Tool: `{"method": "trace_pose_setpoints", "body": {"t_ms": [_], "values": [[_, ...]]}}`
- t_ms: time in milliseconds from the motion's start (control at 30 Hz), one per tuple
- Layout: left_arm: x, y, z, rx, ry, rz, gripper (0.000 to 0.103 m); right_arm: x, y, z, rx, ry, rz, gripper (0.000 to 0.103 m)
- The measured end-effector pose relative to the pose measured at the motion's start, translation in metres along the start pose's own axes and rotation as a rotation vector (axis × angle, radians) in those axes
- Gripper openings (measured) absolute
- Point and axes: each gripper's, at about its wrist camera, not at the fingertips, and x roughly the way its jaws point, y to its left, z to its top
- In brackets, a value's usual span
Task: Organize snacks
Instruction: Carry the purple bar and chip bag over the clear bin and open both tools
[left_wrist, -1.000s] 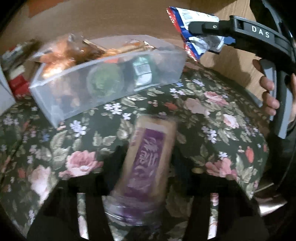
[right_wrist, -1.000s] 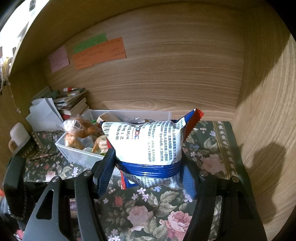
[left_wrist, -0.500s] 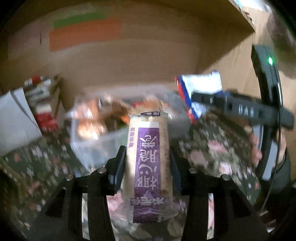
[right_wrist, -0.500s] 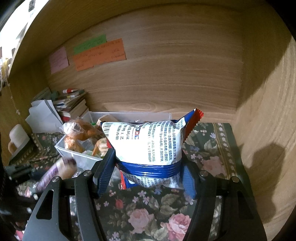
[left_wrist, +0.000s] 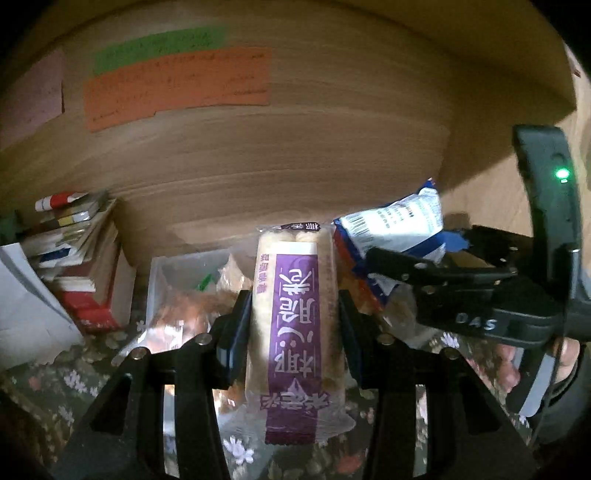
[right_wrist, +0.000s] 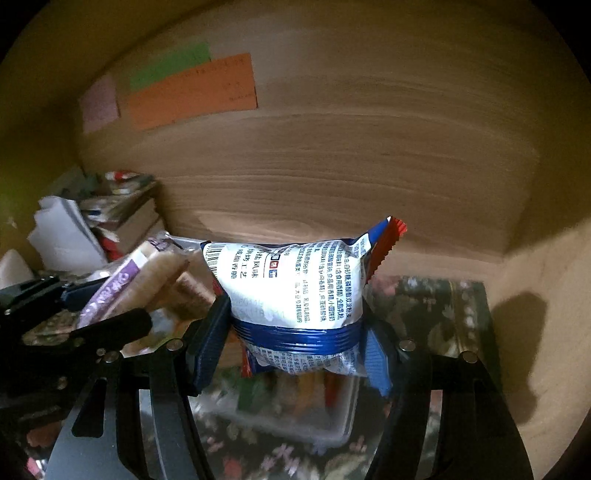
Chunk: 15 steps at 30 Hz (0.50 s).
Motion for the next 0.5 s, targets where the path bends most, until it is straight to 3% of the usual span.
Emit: {"method": "trace_pose_setpoints", "body": {"t_ms": [400, 500], "values": [[0.032, 0.018, 0.0, -0.056, 0.056, -0.003, 0.045, 0.037, 0.016, -0.006, -0.089, 0.084, 0.008, 0.064], [0.026, 0.021, 0.0, -0.068, 0.039, -0.007, 0.053, 0.033, 0.019, -0.01, -0.103, 0.089, -0.002, 0.063]]}}
